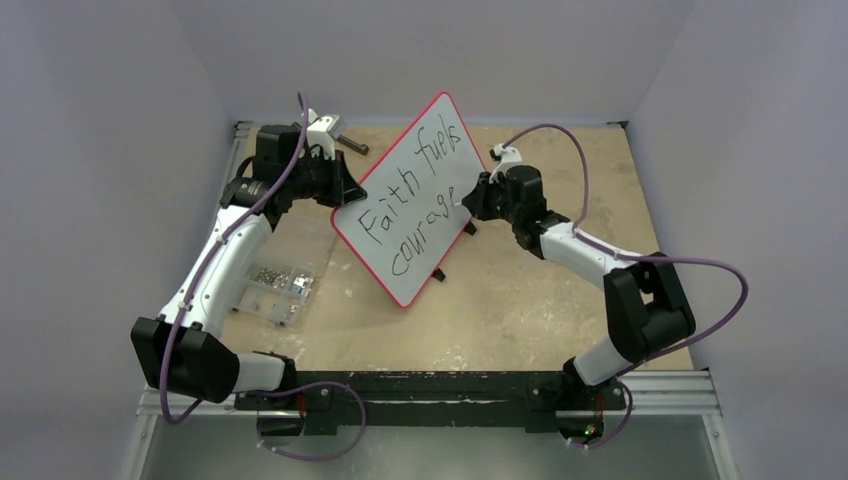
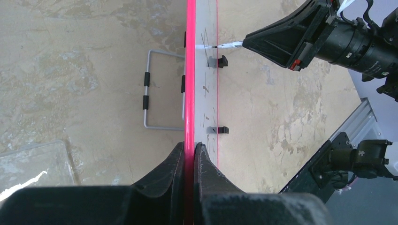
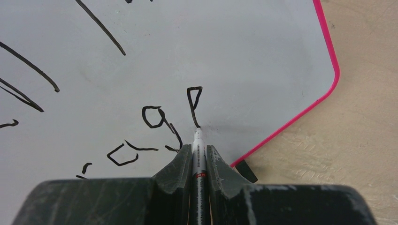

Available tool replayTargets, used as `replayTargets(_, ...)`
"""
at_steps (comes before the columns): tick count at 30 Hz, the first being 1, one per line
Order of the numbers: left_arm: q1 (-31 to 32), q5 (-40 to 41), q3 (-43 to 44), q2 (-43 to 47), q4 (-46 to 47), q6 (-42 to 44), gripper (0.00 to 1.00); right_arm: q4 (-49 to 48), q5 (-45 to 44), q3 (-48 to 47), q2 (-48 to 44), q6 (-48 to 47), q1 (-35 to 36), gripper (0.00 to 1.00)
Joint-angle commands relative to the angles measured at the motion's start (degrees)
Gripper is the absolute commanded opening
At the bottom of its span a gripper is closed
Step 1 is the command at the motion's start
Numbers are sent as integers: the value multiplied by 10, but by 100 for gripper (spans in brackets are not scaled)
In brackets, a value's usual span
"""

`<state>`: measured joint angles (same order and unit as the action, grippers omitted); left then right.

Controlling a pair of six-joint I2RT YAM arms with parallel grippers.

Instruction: Write a sentence on the whiteboard

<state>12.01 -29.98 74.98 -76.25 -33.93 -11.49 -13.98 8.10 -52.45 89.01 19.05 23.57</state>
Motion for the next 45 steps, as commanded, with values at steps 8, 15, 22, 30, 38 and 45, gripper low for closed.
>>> replayTargets(8,-1,22,4,15,24,39,0,31,-32,-73,36,-18,1,0)
replayTargets(15,-1,22,4,13,24,39,0,40,-32,-106,42,-21,0,0)
replayTargets(22,-1,22,4,12,24,39,0,121,-89,-119,-35,-31,1,0)
replayTargets(30,-1,22,4,16,24,39,0,209,-171,-124,-191,-30,1,0)
replayTargets(38,1,22,-17,22,24,39,0,223,-156,-87,-270,-14,1,0)
replayTargets(45,3,20,-91,56,47,-60,0,221,-150,-73,-295,-1,0,0)
